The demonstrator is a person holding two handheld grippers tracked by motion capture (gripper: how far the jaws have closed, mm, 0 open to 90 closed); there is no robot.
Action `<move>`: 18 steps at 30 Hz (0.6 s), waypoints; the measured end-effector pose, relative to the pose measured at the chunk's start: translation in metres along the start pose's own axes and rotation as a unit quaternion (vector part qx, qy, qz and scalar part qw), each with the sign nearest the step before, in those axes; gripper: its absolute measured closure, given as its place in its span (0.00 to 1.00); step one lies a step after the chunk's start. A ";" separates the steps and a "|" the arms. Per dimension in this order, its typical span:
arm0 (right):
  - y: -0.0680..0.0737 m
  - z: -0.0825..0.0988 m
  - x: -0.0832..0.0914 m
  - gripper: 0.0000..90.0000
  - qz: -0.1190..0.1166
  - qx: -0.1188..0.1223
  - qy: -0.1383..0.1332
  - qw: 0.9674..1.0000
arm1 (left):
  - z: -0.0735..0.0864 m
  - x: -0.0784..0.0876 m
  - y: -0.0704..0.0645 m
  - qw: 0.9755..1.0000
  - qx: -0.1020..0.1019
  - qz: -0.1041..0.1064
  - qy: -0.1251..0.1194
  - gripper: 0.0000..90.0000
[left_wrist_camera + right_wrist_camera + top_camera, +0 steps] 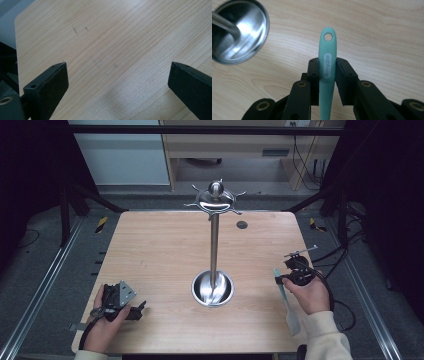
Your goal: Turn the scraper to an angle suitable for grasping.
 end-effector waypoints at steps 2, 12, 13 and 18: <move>0.001 -0.002 0.007 0.83 -0.004 0.004 -0.015 1.000 | 0.000 0.000 0.001 1.000 0.001 -0.002 -0.002 0.03; 0.008 -0.019 0.040 0.83 -0.023 0.015 -0.086 0.996 | 0.001 0.003 0.003 1.000 0.008 -0.009 -0.013 0.03; 0.009 -0.021 0.043 0.83 -0.025 0.017 -0.093 0.995 | 0.001 0.002 0.003 1.000 0.009 -0.010 -0.012 0.03; 0.015 -0.032 0.059 0.83 -0.030 0.030 -0.122 0.992 | 0.001 0.003 0.004 1.000 0.011 -0.012 -0.014 0.03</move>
Point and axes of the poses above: each handheld gripper's, and its own axes: x roughly backward along the jaws, z roughly out of its underside, y roughly to its left, the point moved 4 cm from there along -x, roughly forward along the jaws, and after that the axes turned 15 degrees about z, right-handed, at the moved point
